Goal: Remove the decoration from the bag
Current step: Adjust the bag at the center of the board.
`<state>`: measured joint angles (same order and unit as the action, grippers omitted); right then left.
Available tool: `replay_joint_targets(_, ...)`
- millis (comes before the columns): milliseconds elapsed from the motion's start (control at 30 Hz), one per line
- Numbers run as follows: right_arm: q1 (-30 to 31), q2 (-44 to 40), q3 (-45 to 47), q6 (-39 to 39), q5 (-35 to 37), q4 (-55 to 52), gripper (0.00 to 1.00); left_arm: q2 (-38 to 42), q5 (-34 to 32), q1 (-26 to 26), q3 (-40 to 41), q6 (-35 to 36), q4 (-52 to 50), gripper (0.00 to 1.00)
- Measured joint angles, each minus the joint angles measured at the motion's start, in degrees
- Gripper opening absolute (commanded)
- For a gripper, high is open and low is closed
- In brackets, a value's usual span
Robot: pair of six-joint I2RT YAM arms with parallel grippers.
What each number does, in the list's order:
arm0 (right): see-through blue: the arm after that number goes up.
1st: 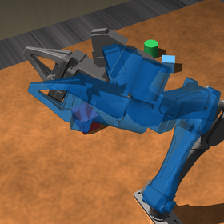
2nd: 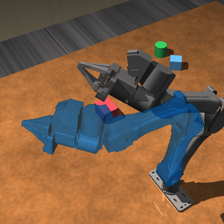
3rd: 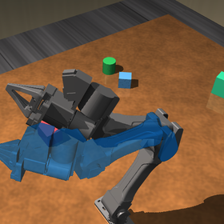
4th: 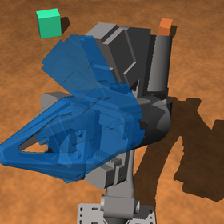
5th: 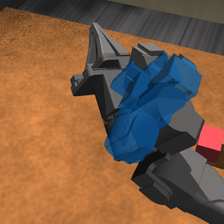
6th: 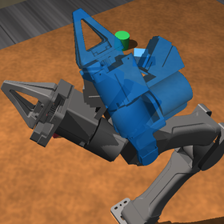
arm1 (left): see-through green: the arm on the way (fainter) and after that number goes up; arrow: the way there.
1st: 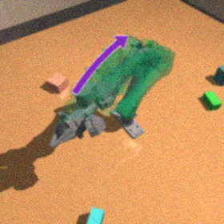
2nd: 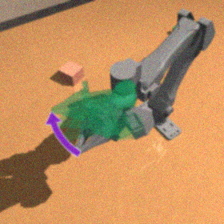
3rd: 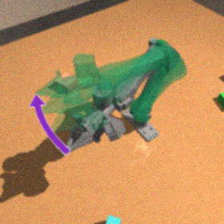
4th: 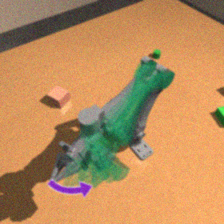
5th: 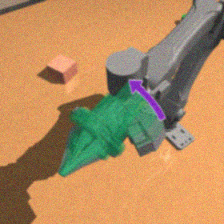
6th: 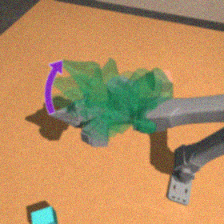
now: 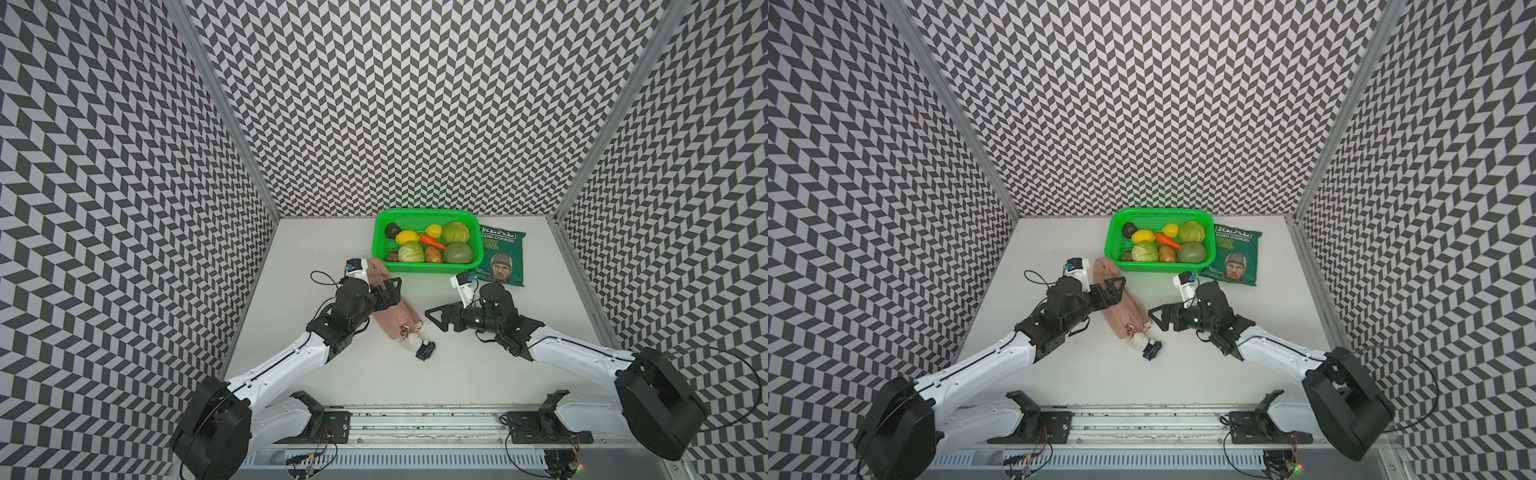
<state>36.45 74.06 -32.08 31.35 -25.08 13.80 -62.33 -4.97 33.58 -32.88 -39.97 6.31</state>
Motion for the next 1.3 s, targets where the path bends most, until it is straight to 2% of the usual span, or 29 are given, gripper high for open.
replay_joint_targets(233,3.0,3.0,0.2,0.1,0.5,2.0,0.94,8.8,5.4,0.2,11.4,-4.2,1.5,1.0)
replay_joint_targets(500,4.8,9.7,0.2,-0.4,1.1,3.1,0.93,9.7,7.0,2.5,18.1,-8.9,9.7,1.0)
replay_joint_targets(767,4.9,18.2,-5.4,-1.4,2.4,4.3,0.92,4.0,5.7,5.5,18.2,-11.1,19.0,1.0)
replay_joint_targets(933,4.4,22.2,-11.2,-2.3,4.0,4.3,0.92,0.0,4.2,5.7,16.8,-11.1,20.9,1.0)
replay_joint_targets(1133,1.7,22.3,-12.9,-2.9,4.6,4.5,0.92,0.0,2.4,5.7,11.4,-8.8,18.3,1.0)
replay_joint_targets(1300,0.2,18.1,-8.7,-3.1,4.8,4.2,0.92,3.2,2.1,5.7,8.0,-6.4,13.5,1.0)
